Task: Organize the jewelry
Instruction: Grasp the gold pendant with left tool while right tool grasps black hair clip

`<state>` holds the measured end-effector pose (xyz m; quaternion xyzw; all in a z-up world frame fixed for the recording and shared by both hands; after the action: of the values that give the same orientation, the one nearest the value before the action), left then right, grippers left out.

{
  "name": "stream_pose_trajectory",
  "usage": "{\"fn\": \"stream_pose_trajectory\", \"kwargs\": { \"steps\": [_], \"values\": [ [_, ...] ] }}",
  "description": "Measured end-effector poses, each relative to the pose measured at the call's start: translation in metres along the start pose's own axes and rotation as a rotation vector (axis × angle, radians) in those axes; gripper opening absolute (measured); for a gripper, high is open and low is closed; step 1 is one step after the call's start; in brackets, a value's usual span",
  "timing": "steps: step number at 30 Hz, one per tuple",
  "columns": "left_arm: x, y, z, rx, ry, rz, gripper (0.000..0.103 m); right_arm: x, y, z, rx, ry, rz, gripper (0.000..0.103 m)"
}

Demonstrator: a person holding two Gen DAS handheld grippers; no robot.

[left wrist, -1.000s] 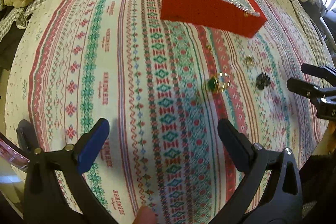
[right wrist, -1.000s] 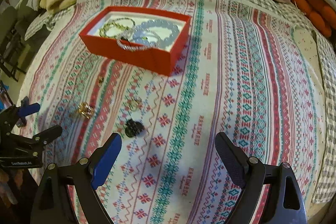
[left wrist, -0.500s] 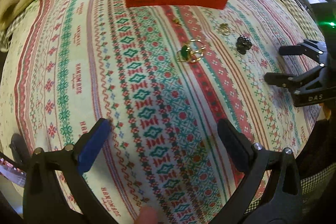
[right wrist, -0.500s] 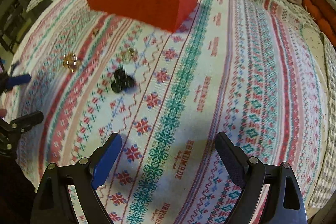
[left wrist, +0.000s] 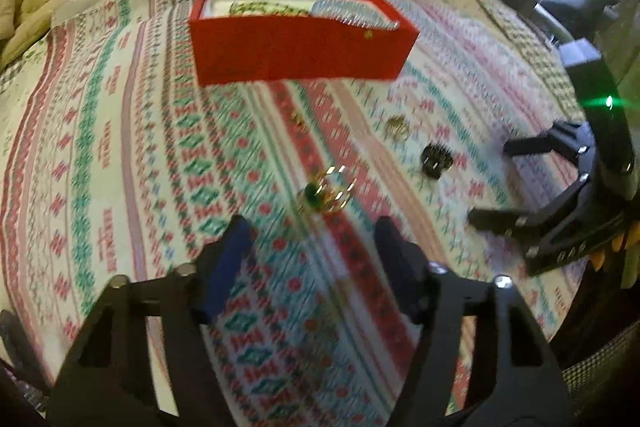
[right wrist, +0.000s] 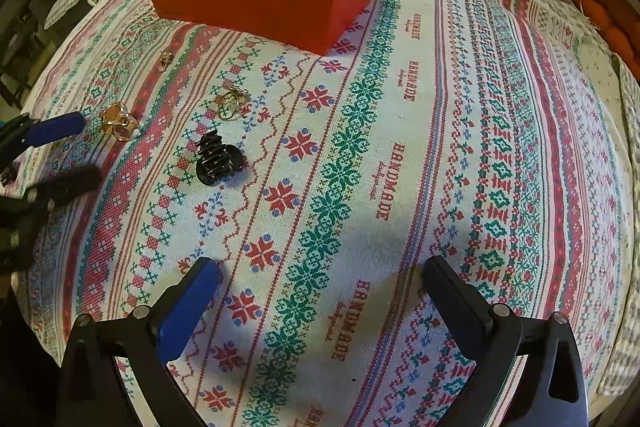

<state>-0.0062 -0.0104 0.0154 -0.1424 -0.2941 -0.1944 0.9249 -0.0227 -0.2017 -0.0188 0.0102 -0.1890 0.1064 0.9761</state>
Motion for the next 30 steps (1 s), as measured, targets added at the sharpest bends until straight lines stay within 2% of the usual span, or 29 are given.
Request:
{"fn": "stream_pose_trajectory", "kwargs": {
  "steps": [6, 13, 15, 25, 30],
  "values": [
    [0.006, -0.017, -0.006, -0.031, -0.016, -0.045, 0.048, 0.002, -0.001, -0.002, 0.000, 0.000, 0.001, 0.103],
    [0.009, -0.023, -0.017, 0.023, -0.003, -0.070, 0.039, 0.001, 0.000, -0.001, 0.001, -0.002, 0.001, 0.103],
    [0.009, -0.022, -0.019, 0.040, -0.003, -0.070, 0.033, 0.001, 0.000, -0.001, 0.001, -0.001, 0.001, 0.103],
    [0.012, -0.017, -0.008, 0.043, -0.028, -0.052, 0.032, 0.008, 0.001, 0.005, 0.027, -0.009, -0.012, 0.103],
    [0.012, -0.009, 0.004, 0.056, -0.044, -0.033, 0.032, 0.019, 0.013, 0.007, 0.043, -0.022, 0.002, 0.102]
  ]
}}
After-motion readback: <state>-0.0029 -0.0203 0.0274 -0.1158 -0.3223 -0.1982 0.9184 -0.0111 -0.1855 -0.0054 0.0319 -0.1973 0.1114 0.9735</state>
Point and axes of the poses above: each gripper's, at about its wrist camera, not at the fingertips, and z roughly against the way its jaws point, y to its left, x to its top, the point moved 1 cm from there along -z, roughly the way its jaws point, and after that the axes turned 5 degrees about -y, right-handed, at the moved point
